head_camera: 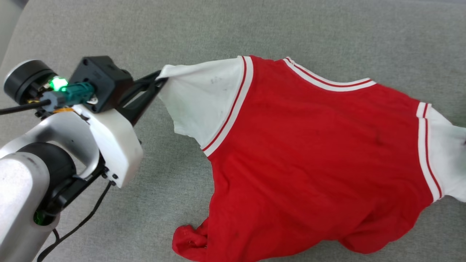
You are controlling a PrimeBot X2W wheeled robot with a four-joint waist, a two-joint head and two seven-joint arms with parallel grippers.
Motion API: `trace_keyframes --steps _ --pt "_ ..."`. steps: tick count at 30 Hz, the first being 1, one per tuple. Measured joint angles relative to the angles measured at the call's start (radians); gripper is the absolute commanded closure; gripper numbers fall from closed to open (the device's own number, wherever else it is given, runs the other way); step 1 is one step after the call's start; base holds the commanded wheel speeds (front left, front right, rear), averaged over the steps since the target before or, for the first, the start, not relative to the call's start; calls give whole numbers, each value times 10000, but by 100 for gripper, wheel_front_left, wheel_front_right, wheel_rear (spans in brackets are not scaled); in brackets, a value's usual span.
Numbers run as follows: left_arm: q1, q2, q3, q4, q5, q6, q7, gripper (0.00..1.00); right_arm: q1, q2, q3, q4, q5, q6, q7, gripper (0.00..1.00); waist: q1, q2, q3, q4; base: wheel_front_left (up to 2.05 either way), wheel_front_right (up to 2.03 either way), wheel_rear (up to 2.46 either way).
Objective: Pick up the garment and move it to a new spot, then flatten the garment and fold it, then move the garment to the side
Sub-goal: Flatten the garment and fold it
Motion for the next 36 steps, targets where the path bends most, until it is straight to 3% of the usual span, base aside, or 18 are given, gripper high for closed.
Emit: trace_keyframes --steps 6,20,28,36 --pt "209 61 301 437 8 203 -407 100 -71 -426 -19 -159 414 15 -853 100 0 0 -644 -157 0 0 0" --pt "925 529 1873 646 -165 1095 -1649 100 -535 -1513 -19 -2119 1860 15 -2111 100 -1 0 -2790 -550 0 0 0" --pt "945 872 2953 334 -161 1557 -2291 100 -1165 -1599 -370 -3363 2479 15 -2794 100 -1 0 -3557 -731 0 0 0" --pt "557 976 4008 61 -203 1952 -3068 100 -2516 -1601 -332 -4021 2865 15 -3377 100 -1 0 -3451 -979 0 0 0"
